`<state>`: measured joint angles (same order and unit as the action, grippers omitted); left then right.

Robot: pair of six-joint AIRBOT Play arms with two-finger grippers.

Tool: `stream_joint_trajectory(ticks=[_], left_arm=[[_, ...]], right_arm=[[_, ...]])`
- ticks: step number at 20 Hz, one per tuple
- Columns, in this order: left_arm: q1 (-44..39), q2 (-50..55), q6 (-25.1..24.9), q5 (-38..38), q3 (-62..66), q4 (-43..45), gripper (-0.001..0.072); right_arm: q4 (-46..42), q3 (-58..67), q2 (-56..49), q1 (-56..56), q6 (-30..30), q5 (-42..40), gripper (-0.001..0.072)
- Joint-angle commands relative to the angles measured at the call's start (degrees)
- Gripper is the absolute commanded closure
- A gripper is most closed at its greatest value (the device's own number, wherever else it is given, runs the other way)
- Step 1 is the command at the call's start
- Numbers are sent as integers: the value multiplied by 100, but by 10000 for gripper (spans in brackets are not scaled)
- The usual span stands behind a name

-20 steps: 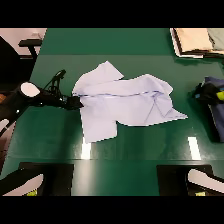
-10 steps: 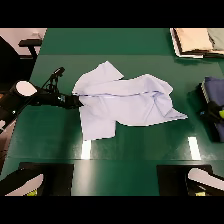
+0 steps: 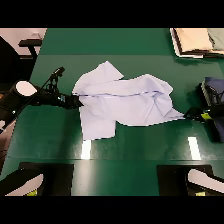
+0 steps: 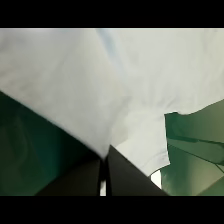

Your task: Fold the shirts.

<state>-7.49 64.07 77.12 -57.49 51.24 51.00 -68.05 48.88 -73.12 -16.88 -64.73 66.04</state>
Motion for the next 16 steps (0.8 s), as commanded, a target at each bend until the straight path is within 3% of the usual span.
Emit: stream_joint_trajectory(ticks=[1,2,5,7,12,16], left_arm=[[-2,-4,0,4,4,0,683],[-2,-4,0,4,4,0,683],[-2,-4,0,7,4,0,683],[-2,-4,0,-7,7,0,683],[-2,-492,79,-96,302,35,684],[-2,-1281,129,-236,1784,321,684]], right_arm=[[-282,-28,0,321,39,-369,334],[-273,-28,0,385,39,-452,334],[-254,-28,-2,605,39,-553,447],[-251,-28,0,723,39,-428,682],[-190,625,236,763,2,691,698],[254,2076,1193,667,-479,940,698]])
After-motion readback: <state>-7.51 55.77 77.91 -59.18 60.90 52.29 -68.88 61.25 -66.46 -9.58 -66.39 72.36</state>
